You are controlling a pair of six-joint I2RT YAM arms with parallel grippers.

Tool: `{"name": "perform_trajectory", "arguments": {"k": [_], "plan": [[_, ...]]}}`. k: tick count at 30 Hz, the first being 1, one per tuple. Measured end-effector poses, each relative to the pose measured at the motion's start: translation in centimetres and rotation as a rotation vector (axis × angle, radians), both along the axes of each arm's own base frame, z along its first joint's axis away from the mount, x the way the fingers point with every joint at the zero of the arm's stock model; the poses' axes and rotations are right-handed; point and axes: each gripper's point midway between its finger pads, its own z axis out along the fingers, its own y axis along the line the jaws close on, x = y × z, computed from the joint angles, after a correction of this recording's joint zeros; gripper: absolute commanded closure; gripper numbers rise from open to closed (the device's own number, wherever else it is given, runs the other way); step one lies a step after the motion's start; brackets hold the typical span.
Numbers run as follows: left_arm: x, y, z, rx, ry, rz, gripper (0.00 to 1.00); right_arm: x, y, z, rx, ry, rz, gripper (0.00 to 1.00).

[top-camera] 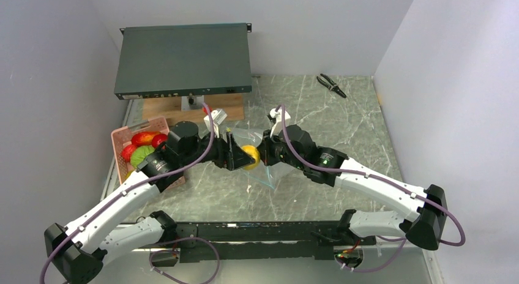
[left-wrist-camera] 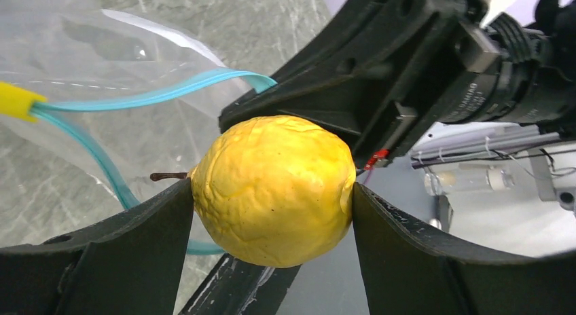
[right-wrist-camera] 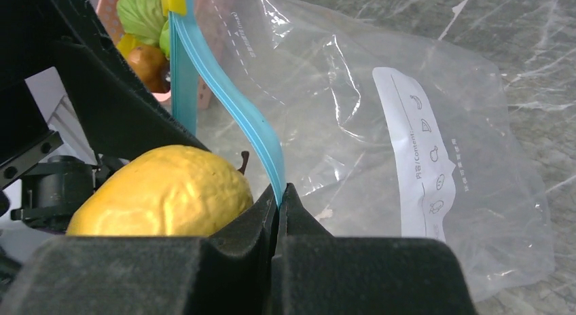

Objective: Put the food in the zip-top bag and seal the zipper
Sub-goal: Place the fake vegetable in the zipper food storage bag.

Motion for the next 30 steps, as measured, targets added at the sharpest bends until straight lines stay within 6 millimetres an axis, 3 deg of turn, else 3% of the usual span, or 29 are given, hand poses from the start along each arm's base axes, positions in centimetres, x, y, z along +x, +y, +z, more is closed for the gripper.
{"name": "perform_trajectory", "arguments": {"k": [8,19,30], "plan": [[1.2,1.5,-1.3,0.106,0.036,0.107,0.68,-0.7,0.3,1.1,0.052,-0.015,0.038,1.00],[2.0,2.5,-2.9,0.178,0.068,0.181,0.06,-1.1,0.7,1.6,0.073,-0.015,0.064,1.00],[1.4,2.6,-1.9,0.154,0.037,0.161,0.00,-0.9,0.7,1.3,0.063,-0.013,0.057,1.00]]}}
